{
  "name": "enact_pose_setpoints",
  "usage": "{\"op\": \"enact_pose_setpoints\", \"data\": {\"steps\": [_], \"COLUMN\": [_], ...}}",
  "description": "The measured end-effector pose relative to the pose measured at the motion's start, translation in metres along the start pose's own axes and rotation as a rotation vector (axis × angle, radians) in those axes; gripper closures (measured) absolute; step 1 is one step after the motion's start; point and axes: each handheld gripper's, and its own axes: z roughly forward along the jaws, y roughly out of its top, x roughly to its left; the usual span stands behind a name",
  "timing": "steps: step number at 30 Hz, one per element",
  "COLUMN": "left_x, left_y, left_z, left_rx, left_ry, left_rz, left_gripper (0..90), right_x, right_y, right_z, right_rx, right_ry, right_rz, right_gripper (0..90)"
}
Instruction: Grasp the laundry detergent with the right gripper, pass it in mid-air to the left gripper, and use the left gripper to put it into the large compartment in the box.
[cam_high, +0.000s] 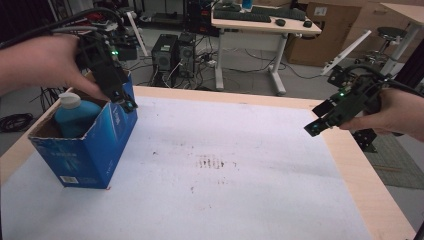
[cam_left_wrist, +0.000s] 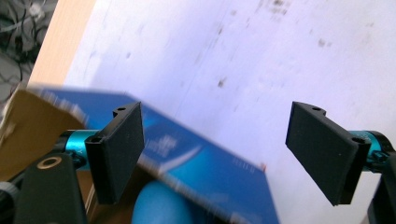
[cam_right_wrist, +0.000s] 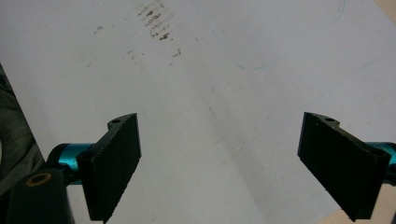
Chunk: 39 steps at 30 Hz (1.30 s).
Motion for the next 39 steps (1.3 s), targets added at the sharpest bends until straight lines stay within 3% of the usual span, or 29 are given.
{"op": "enact_pose_setpoints", "data": {"steps": [5, 10, 15, 39], "left_x": [-0.014, -0.025, -0.033, -0.04], "left_y": [0.021, 0.031, 0.039, 0.045], "left_z": [0.014, 0.023, 0.032, 0.039], "left_rx": [-0.028, -0.042, -0.024, -0.03], "left_ry": [-0.03, -0.037, -0.034, -0.045], "left_rz": [0.048, 0.072, 0.099, 0.114], "left_gripper": [19.8, 19.8, 19.8, 19.8], "right_x": [0.005, 0.009, 0.008, 0.007], "right_y": [0.003, 0.005, 0.005, 0.002], "right_z": [0.002, 0.001, 0.0, -0.003], "right_rx": [-0.003, -0.007, -0.012, -0.009], "right_ry": [-0.001, 0.006, 0.01, 0.002], "right_rz": [-0.022, -0.042, -0.039, -0.029], "right_gripper": [12.6, 12.6, 12.6, 12.6]}}
